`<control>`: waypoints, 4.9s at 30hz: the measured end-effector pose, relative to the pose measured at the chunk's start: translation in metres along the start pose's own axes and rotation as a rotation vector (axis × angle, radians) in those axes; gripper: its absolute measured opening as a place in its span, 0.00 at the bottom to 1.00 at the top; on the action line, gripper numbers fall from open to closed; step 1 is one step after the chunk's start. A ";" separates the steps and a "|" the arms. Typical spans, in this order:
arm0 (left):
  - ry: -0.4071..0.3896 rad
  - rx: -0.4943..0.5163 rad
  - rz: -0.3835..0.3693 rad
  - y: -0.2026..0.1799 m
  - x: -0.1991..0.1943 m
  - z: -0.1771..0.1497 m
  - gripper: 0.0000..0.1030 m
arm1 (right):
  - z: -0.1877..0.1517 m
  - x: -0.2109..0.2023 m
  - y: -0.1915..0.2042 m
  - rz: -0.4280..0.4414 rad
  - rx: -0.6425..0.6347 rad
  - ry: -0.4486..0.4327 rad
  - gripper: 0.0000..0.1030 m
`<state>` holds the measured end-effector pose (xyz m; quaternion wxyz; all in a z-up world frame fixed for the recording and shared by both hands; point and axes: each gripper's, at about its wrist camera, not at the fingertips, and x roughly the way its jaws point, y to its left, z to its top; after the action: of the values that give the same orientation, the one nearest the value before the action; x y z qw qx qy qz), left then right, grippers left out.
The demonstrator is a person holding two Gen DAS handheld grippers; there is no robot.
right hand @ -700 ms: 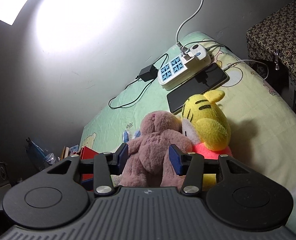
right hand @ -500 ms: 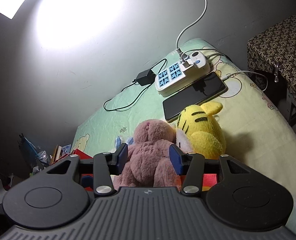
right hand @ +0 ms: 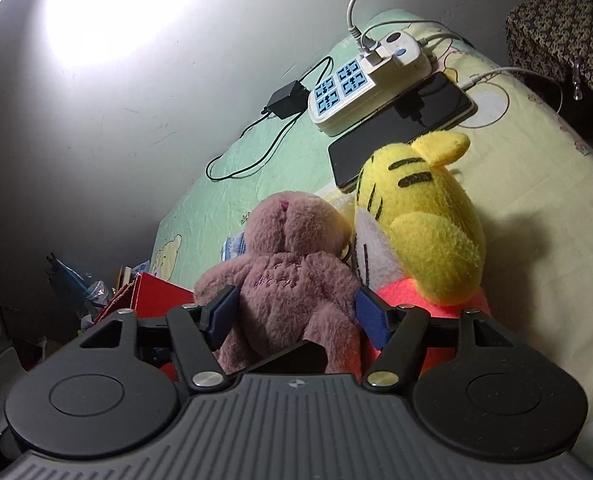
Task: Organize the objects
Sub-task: 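Grip the pinkish-brown teddy bear with the right tool and lift it, then carry the teddy bear with the right tool and lower it into the red box, then open the right tool to release the bear and withdraw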
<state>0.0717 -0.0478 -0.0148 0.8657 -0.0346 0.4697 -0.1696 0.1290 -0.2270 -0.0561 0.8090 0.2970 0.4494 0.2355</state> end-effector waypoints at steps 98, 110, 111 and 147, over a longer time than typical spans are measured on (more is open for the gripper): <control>-0.148 -0.211 0.463 0.242 -0.184 -0.110 0.68 | -0.129 0.130 0.247 0.188 -0.370 0.113 0.50; -0.045 -0.253 0.522 0.232 -0.177 -0.111 0.69 | -0.134 0.097 0.243 0.110 -0.430 0.024 0.50; -0.047 -0.254 0.523 0.230 -0.178 -0.111 0.69 | -0.135 0.094 0.243 0.104 -0.434 0.018 0.51; -0.090 -0.098 0.491 0.062 -0.158 -0.083 0.80 | -0.115 -0.033 0.179 0.013 -0.464 -0.131 0.55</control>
<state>-0.0599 0.0700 0.0521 0.8982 0.0309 0.4329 0.0705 -0.0073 -0.0900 0.0392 0.8814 0.1209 0.3278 0.3179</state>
